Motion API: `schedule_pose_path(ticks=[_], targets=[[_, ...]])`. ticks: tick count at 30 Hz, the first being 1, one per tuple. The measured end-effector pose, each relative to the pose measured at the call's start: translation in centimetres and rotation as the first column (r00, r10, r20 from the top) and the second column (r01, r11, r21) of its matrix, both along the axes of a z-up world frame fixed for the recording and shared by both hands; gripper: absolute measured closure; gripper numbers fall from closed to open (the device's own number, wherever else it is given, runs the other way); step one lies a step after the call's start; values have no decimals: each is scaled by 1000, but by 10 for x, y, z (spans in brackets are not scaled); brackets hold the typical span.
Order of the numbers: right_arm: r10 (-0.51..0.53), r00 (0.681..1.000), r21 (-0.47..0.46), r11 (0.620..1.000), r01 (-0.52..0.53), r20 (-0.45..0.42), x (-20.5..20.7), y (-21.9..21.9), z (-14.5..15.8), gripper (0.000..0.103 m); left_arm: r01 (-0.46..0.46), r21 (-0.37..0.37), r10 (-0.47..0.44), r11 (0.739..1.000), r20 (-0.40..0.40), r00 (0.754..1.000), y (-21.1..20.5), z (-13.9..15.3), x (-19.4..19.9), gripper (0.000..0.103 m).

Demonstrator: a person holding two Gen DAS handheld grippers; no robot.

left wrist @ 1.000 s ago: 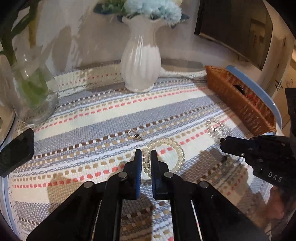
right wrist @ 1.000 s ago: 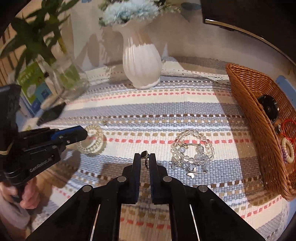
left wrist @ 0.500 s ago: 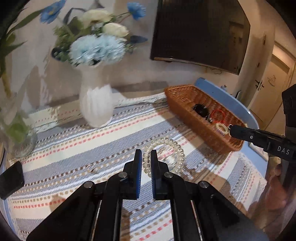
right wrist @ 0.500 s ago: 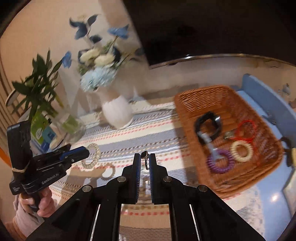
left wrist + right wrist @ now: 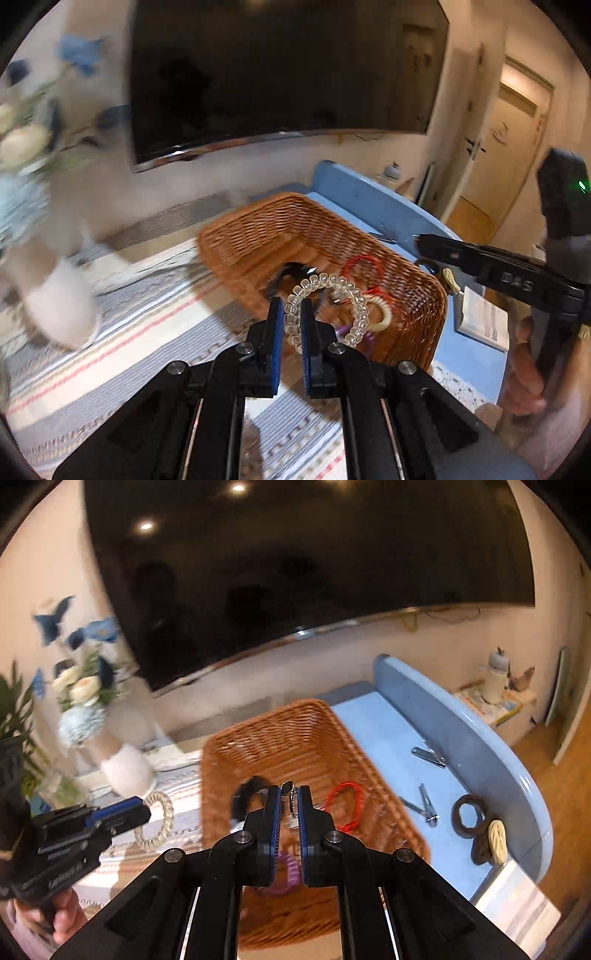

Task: Organize jewelry
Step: 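Carry the beaded bracelet and earring over the wicker basket with both grippers, then open both grippers to drop the bracelet and earring into the basket, then move both grippers back to the dark stud earring and second clear bracelet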

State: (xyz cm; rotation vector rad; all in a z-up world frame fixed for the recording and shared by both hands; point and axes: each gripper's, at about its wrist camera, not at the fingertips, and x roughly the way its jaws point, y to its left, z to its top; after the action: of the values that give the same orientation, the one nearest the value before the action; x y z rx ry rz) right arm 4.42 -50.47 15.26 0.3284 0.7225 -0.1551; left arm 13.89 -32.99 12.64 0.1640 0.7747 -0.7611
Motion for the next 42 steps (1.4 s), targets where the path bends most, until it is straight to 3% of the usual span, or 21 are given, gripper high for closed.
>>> schedule_pose_path(ticks=[8,14,17,21,24,25,26,33,38,42], targets=[[-15,998,39,999,17,-59,24,-21,-28,94,72,47,-70,996,-40,997,-51,-36,3,96],[20,994,60,998,-14,-110,70,-19,-34,94,96,59,-92,994,-60,994,-62,-50,5,96],[19,990,27,1000,-15,-139,87,-13,-39,94,102,60,-98,993,-59,993,-64,-54,8,96],[26,987,44,999,-20,-159,96,-13,-45,93,106,27,-103,994,-80,991,-59,-57,16,95],[23,986,82,997,-10,-163,96,-18,-49,78,103,-10,-103,995,-112,988,-44,-53,19,74],[26,987,95,995,-11,-156,94,-19,-49,75,99,-23,-100,995,-111,989,-38,-50,19,65],[26,988,101,995,-11,-151,92,-20,-48,75,96,-30,-99,995,-106,989,-34,-47,18,62],[44,993,110,993,-32,-113,62,-5,-25,75,50,-68,-53,996,-53,997,15,-9,-4,62],[113,992,71,992,-109,-53,32,35,7,75,-23,-89,22,996,-15,1000,75,13,-25,62],[195,980,22,981,-194,-36,10,81,21,74,-132,-91,134,987,12,991,140,17,-43,62]])
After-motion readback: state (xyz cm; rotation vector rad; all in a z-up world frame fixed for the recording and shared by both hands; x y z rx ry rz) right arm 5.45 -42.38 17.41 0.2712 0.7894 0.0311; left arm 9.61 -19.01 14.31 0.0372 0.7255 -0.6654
